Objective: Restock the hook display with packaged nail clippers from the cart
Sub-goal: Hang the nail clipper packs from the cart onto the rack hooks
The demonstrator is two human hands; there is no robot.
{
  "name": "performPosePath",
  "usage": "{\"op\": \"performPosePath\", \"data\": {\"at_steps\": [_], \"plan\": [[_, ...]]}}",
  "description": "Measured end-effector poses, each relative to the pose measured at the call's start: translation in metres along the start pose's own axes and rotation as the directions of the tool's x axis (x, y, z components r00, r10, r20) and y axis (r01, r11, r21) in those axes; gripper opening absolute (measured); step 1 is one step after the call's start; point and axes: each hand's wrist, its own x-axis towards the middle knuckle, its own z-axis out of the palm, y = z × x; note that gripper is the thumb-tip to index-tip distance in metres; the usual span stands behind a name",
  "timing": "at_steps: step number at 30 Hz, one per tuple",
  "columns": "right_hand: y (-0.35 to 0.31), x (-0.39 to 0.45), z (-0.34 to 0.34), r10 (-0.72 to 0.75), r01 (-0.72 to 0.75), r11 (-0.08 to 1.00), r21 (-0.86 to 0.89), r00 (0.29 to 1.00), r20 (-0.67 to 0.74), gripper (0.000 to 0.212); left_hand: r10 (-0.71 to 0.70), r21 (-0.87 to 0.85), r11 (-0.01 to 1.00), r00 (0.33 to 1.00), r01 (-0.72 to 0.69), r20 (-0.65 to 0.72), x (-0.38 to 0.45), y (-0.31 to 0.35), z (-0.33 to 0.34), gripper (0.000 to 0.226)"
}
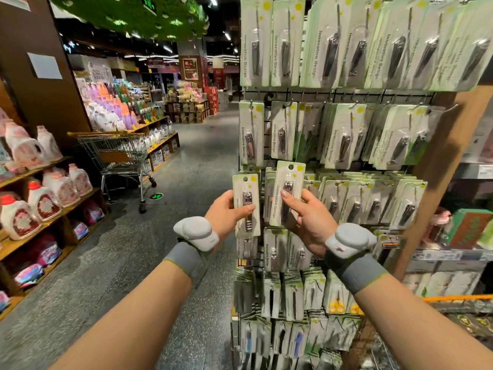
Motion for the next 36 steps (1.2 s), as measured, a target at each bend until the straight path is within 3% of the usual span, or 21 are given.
{"op": "performPosePath", "data": {"at_steps": [7,16,24,27,33,36], "plan": [[0.009,0.005,-0.003,0.044,-0.044,0.999,0.012,0.999,-0.012,0.008,-0.017,0.097,0.995,1.0,0.019,-0.015,0.013,-0.007,0.001,0.018],[0.02,0.019,0.0,0.009,-0.026,0.989,-0.144,0.993,-0.117,0.006,-0.052,0.139,0.988,0.995,0.063,-0.081,0.037,-0.019,0.011,0.026],[0.027,0.028,0.005,0.004,-0.035,0.976,-0.215,0.989,-0.146,0.027,-0.045,0.221,0.973,0.995,0.063,-0.087,0.043,-0.023,0.012,0.029],[0.031,0.029,0.005,0.004,-0.036,0.975,-0.219,0.99,-0.143,0.006,-0.047,0.228,0.971,0.995,0.066,-0.087,0.042,-0.022,0.012,0.027],[0.035,0.035,0.008,0.028,-0.06,0.981,-0.187,0.985,-0.17,0.006,-0.017,0.294,0.955,0.994,0.047,-0.105,0.038,-0.017,0.011,0.03],[0.036,0.038,0.01,0.033,-0.086,0.963,-0.257,0.978,-0.205,0.009,-0.007,0.318,0.947,0.994,0.041,-0.106,0.039,-0.017,0.014,0.031]]}}
